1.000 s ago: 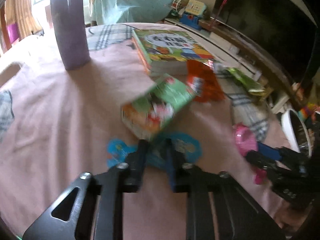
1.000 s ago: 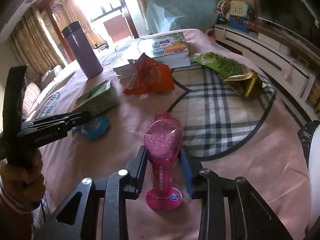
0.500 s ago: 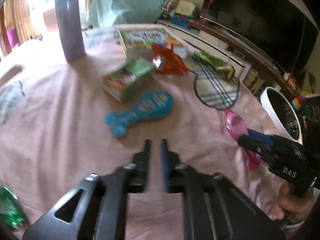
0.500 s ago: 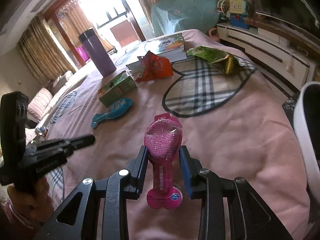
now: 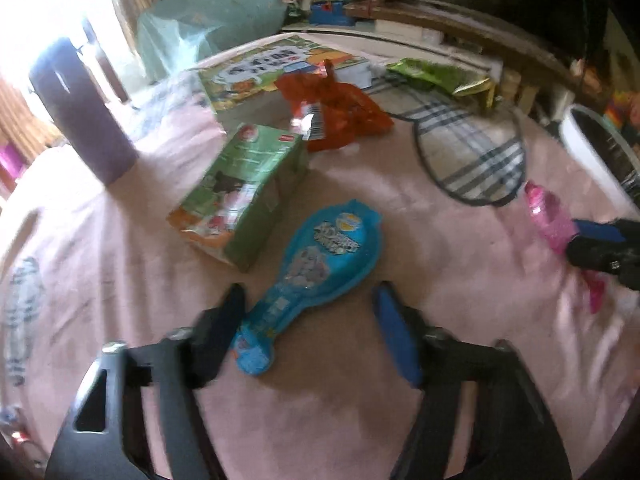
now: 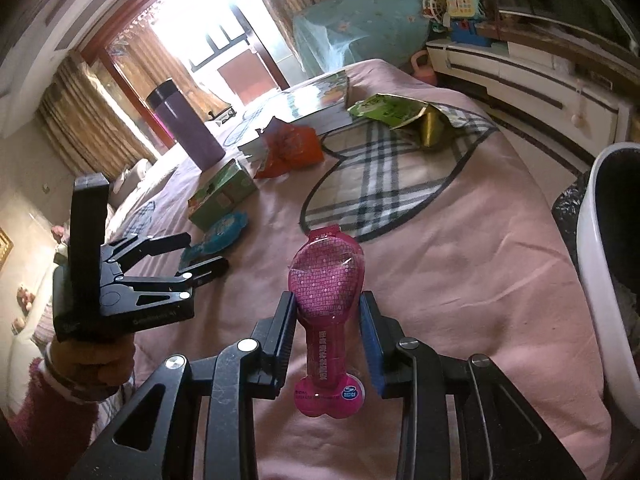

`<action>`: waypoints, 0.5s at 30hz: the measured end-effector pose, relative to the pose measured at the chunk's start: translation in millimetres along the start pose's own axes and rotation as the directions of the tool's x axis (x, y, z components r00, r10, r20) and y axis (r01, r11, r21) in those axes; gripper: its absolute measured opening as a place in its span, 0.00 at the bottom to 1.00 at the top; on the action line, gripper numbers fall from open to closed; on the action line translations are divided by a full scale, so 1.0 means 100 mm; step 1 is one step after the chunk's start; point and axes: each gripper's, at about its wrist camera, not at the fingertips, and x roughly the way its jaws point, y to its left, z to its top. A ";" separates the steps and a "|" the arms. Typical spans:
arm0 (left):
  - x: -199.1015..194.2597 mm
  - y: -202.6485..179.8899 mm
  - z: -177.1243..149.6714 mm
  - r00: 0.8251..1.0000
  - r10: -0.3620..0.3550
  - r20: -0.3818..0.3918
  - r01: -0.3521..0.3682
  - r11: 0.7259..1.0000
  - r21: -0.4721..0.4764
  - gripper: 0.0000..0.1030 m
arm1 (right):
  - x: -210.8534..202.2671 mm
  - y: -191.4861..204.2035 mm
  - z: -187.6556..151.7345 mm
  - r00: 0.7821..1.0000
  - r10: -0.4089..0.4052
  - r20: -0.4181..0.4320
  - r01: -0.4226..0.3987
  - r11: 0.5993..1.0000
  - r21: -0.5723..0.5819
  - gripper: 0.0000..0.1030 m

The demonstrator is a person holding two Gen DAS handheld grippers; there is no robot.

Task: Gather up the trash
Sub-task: 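Grasp the blue lollipop package with the left tool while the right tool grasps the pink hairbrush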

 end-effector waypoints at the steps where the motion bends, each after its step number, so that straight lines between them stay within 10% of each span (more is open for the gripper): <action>1: 0.00 0.00 0.01 1.000 -0.023 -0.001 0.023 1.000 -0.001 0.38 | 0.00 -0.02 0.00 1.000 0.002 -0.001 -0.002 1.000 0.004 0.31; 4: -0.02 -0.08 0.02 1.000 -0.020 -0.005 0.020 1.000 0.016 0.15 | 0.00 -0.05 -0.02 1.000 0.009 -0.003 -0.009 1.000 0.007 0.31; 15: -0.43 -0.56 -0.28 0.978 -0.203 0.049 0.208 0.960 -0.189 0.07 | -0.38 -0.13 -0.05 0.998 0.018 0.062 -0.019 1.000 0.012 0.30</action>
